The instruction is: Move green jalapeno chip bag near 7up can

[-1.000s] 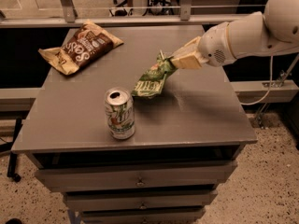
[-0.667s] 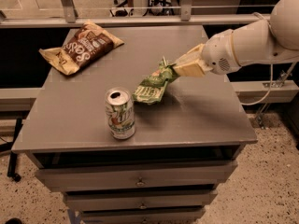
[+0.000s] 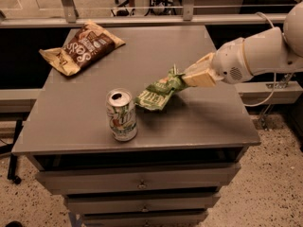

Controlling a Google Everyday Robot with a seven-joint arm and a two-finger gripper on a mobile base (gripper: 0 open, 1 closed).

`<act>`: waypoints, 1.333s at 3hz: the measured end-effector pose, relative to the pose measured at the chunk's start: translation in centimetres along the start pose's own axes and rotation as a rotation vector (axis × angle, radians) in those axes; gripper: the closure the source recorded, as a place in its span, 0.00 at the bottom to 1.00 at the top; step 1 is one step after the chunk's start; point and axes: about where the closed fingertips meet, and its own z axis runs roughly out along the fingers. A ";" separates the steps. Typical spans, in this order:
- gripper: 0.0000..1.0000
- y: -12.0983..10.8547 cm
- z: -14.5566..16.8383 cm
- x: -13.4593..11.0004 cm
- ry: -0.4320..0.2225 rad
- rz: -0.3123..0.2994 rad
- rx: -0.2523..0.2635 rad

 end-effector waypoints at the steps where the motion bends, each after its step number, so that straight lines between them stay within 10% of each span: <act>1: 0.21 0.4 -0.4 0.6 0.011 0.013 -0.006; 2: 0.00 0.4 -0.9 0.9 0.017 0.018 -0.015; 4: 0.00 -5.2 -6.4 -0.1 -0.047 -0.099 0.032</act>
Offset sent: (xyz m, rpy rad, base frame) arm -0.0112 -0.0178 0.0006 -0.0056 0.0361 -0.0109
